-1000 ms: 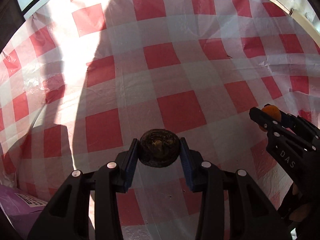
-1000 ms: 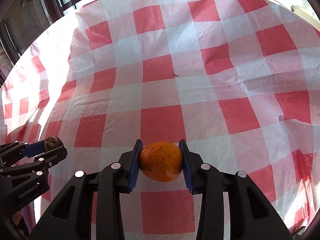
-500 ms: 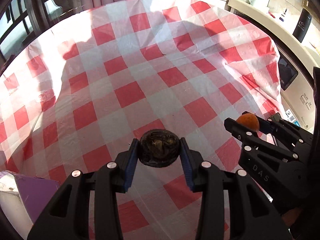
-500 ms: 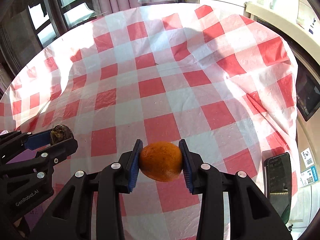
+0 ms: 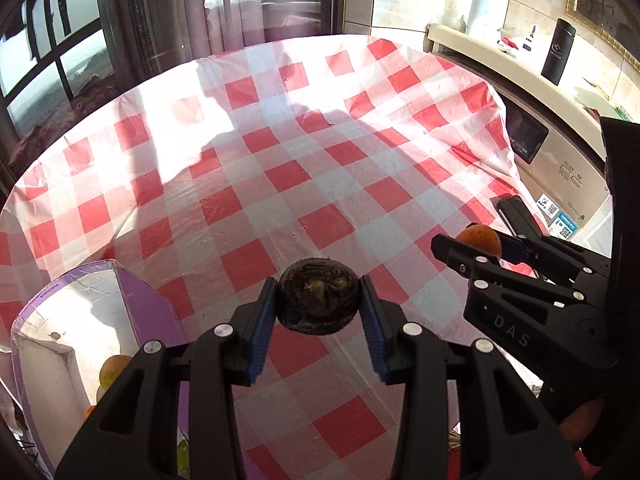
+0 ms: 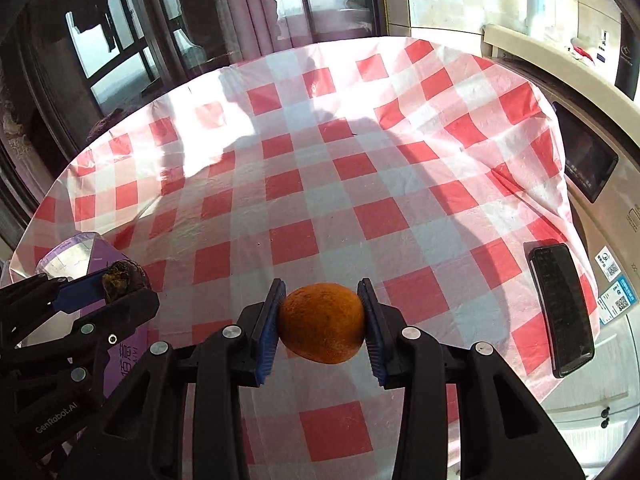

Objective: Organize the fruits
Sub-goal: 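Carry the tangerine and the brown fruit over the white box with both tools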

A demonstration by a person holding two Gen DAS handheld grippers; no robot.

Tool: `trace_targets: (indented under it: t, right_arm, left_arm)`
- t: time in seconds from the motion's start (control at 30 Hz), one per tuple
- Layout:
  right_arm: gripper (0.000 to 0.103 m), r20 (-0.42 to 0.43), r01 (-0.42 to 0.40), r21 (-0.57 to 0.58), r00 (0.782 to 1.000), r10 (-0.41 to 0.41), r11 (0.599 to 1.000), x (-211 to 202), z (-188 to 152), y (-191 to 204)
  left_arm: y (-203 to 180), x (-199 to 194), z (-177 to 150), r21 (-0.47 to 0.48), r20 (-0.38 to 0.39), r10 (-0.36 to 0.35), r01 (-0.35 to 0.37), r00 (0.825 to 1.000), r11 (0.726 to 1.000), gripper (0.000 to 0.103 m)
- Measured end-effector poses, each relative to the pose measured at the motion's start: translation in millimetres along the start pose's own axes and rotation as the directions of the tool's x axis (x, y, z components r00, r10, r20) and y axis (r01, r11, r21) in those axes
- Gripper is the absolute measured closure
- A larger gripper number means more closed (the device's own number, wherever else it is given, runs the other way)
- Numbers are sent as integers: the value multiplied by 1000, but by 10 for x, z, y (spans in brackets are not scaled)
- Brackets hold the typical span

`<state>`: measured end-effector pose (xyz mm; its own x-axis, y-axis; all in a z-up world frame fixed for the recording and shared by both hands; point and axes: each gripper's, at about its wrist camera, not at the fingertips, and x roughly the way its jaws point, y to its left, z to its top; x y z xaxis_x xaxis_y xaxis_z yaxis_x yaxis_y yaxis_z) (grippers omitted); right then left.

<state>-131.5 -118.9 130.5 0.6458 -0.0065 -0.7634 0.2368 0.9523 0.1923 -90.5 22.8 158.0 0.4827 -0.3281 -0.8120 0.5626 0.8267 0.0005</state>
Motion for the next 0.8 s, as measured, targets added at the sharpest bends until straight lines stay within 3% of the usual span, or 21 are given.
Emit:
trace_targets:
  t: [0.1,0.2,0.37,0.43,0.53,0.67,0.7,0.8]
  right_arm:
    - [66,29,-79,-99,996,82,992,-138,10,446]
    - [66,31,-156,-237,985,167,959,-221,-2,956]
    - [66,-79,-307,-456,949,306,836,-244,-162,1802]
    - [66,-146,-348,-530,936,321,773,-210,-251,2103]
    - [66,-276,-395,-638,918,283,661,-74,-438,2544]
    - [66,-400,-415,-730,904,153,544,204,-672,2958]
    - [65,-428,-415,-740,898,105,529,312,-714,3026]
    - [66,-493,-412,-710,870,14,571,616,-713,3091]
  left_arm:
    - [331,-220,-82,-74,43,53,-49,998,996,62]
    - [764,-415,-193,-176,57,113,-102,992,979,62]
    - [1558,-501,-488,-347,-16,192,-186,981,919,62]
    - [1845,-440,-637,-394,-71,201,-213,977,894,62]
    - [2154,-314,-786,-417,-142,200,-242,970,876,62]
    - [2397,-61,-834,-378,-226,184,-260,957,888,62]
    - [2442,17,-831,-365,-243,173,-255,955,896,62]
    - [2600,236,-794,-344,-286,170,-266,943,900,62]
